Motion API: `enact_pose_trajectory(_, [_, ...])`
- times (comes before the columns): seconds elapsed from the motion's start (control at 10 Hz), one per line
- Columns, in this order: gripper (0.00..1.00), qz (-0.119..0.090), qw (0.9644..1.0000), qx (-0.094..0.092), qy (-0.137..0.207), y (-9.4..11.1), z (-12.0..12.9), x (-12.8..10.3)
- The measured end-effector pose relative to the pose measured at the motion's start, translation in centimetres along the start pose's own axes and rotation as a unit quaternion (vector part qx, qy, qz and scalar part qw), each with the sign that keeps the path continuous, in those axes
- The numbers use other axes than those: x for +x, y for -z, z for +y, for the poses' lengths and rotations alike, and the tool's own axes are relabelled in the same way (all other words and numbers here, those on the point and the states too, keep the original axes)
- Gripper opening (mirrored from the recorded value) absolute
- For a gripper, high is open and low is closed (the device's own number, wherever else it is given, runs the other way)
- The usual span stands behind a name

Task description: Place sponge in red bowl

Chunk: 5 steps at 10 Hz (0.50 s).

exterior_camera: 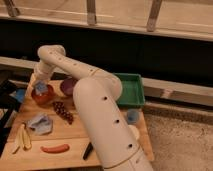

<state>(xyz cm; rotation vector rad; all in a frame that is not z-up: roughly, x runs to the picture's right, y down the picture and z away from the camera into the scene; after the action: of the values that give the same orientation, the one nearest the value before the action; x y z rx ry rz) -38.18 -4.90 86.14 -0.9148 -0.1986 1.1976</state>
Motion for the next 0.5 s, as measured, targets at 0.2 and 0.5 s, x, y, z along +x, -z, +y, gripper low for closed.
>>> enact_pose_trajectory(0.2, [0.38, -0.007, 0.9999, -0.004, -0.007, 0.2, -0.85, 0.73])
enact_pose_trajectory(0.5, [0.47, -0.008, 0.9999, -0.008, -0.008, 0.12, -0.9, 0.95])
